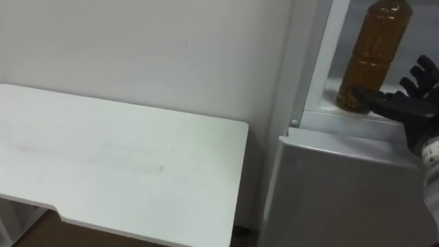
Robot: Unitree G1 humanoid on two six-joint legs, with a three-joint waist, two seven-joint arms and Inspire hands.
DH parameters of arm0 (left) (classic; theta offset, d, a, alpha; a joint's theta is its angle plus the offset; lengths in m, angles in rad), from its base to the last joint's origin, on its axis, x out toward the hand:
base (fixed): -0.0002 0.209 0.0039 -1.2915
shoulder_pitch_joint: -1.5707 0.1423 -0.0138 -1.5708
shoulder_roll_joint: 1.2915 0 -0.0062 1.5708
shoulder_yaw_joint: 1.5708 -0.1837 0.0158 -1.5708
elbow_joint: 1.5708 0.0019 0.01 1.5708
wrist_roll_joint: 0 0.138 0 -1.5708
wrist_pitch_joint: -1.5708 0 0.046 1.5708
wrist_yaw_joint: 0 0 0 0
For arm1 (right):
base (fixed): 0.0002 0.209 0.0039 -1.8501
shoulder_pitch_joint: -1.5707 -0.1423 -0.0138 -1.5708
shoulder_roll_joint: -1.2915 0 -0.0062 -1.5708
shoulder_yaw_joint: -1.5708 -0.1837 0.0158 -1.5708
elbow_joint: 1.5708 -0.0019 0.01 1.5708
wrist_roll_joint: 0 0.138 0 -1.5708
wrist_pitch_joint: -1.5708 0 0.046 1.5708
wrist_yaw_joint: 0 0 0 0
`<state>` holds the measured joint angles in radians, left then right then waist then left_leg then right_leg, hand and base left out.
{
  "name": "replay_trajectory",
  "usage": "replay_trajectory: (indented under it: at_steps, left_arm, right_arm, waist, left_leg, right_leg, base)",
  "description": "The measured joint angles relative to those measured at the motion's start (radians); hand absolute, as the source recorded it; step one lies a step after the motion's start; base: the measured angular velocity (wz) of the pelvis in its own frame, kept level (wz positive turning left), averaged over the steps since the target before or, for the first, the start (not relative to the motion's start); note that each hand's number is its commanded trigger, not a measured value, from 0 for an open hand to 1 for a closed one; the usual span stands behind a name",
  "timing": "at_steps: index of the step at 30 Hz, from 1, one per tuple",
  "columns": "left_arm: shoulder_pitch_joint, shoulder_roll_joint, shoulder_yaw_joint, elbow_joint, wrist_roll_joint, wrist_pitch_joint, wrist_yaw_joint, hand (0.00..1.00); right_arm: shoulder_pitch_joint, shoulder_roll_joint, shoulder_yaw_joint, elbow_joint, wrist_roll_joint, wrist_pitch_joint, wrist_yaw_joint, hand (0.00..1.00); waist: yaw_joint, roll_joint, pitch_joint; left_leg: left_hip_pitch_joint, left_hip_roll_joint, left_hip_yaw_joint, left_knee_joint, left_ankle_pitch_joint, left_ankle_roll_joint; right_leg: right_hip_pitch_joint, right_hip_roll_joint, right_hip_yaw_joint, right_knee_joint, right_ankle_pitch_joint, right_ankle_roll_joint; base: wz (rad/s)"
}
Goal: Put the bottle in the upper fridge
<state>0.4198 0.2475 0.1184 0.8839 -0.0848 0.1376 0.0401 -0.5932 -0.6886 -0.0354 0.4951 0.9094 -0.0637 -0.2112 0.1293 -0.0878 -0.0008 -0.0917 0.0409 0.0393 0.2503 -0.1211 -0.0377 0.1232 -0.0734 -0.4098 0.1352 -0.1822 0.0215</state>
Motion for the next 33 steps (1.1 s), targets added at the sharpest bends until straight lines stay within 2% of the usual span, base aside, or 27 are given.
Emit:
replay_trajectory:
  at_steps: [3, 4, 8, 11, 13, 17, 19, 22, 27, 33]
  left_arm:
    - [-0.001, -0.009, 0.0, 0.001, 0.0, -0.009, 0.008, 0.0]
    - [0.001, -0.018, 0.001, 0.001, 0.001, -0.014, 0.017, 0.0]
    - [0.01, -0.043, -0.002, 0.001, 0.0, -0.015, 0.018, 0.0]
    - [0.012, -0.045, -0.002, 0.0, 0.0, -0.017, 0.017, 0.0]
    - [0.015, -0.049, -0.002, 0.0, 0.009, -0.023, 0.018, 0.0]
    - [0.015, -0.061, 0.0, -0.001, 0.031, -0.032, 0.019, 0.0]
    - [0.012, -0.068, 0.0, 0.0, 0.031, -0.035, 0.02, 0.0]
    - [0.007, -0.077, 0.0, 0.001, 0.025, -0.035, 0.022, 0.0]
    - [-0.015, -0.084, 0.0, 0.005, 0.024, -0.036, 0.029, 0.0]
    - [-0.036, -0.086, -0.001, 0.071, 0.011, -0.059, 0.025, 0.0]
  right_arm:
    - [0.025, 0.0, -0.004, -0.048, -0.015, -0.005, -0.042, 0.0]
    - [0.047, 0.004, -0.016, -0.083, -0.042, -0.004, -0.062, 0.0]
    - [0.115, 0.031, -0.038, -0.214, -0.096, -0.007, -0.108, 0.0]
    - [0.131, 0.066, -0.049, -0.279, -0.096, -0.008, -0.135, 0.0]
    - [0.152, 0.109, -0.074, -0.331, -0.097, -0.008, -0.147, 0.0]
    - [0.206, 0.149, -0.081, -0.417, -0.13, -0.009, -0.151, 0.0]
    - [0.261, 0.171, -0.082, -0.493, -0.168, -0.007, -0.149, 0.0]
    - [0.285, 0.21, -0.081, -0.542, -0.215, 0.0, -0.15, 0.0]
    - [0.287, 0.219, -0.084, -0.596, -0.252, 0.001, -0.158, 0.0]
    - [0.3, 0.219, -0.088, -0.746, -0.251, 0.0, -0.157, 0.0]
  waist:
    - [0.0, 0.001, -0.0001]
    - [0.002, 0.005, 0.0025]
    - [-0.005, 0.015, 0.0057]
    - [-0.025, 0.023, 0.0044]
    - [-0.022, 0.026, 0.0033]
    - [-0.031, 0.025, 0.0023]
    - [-0.036, 0.026, 0.0019]
    - [-0.041, 0.028, 0.0031]
    - [-0.052, 0.03, 0.0044]
    - [-0.072, 0.029, 0.0038]
  left_leg:
    - [0.004, 0.0, 0.002, -0.005, 0.0, 0.0]
    - [0.009, 0.0, 0.006, -0.009, 0.0, 0.0]
    - [0.012, 0.0, 0.013, -0.017, 0.0, 0.0]
    - [0.011, 0.0, 0.014, -0.019, 0.0, 0.0]
    - [0.018, 0.001, 0.026, -0.028, 0.0, 0.0]
    - [0.035, -0.001, 0.039, -0.037, 0.0, 0.0]
    - [0.041, -0.001, 0.045, -0.045, -0.001, 0.0]
    - [0.052, 0.0, 0.057, -0.05, -0.002, 0.002]
    - [0.063, 0.002, 0.08, -0.058, -0.003, 0.004]
    - [0.095, 0.004, 0.101, -0.075, -0.003, 0.004]
  right_leg:
    - [0.004, 0.0, 0.001, 0.0, 0.0, 0.0]
    - [0.005, -0.001, 0.003, 0.0, 0.0, 0.0]
    - [0.005, -0.002, 0.01, 0.001, -0.001, 0.001]
    - [0.0, -0.002, 0.012, 0.001, -0.001, 0.002]
    - [-0.004, -0.003, 0.027, 0.001, -0.001, 0.003]
    - [-0.004, -0.008, 0.029, 0.002, -0.003, 0.005]
    - [-0.004, -0.009, 0.041, 0.002, -0.004, 0.007]
    - [-0.004, -0.011, 0.052, 0.008, -0.004, 0.007]
    - [-0.009, -0.013, 0.082, 0.02, -0.004, 0.007]
    - [-0.002, -0.013, 0.106, 0.017, -0.005, 0.009]
  base:
    - [-0.01]
    - [-0.04]
    - [-0.06]
    - [-0.02]
    - [-0.15]
    - [-0.09]
    - [-0.09]
    - [-0.14]
    - [-0.15]
    - [-0.11]
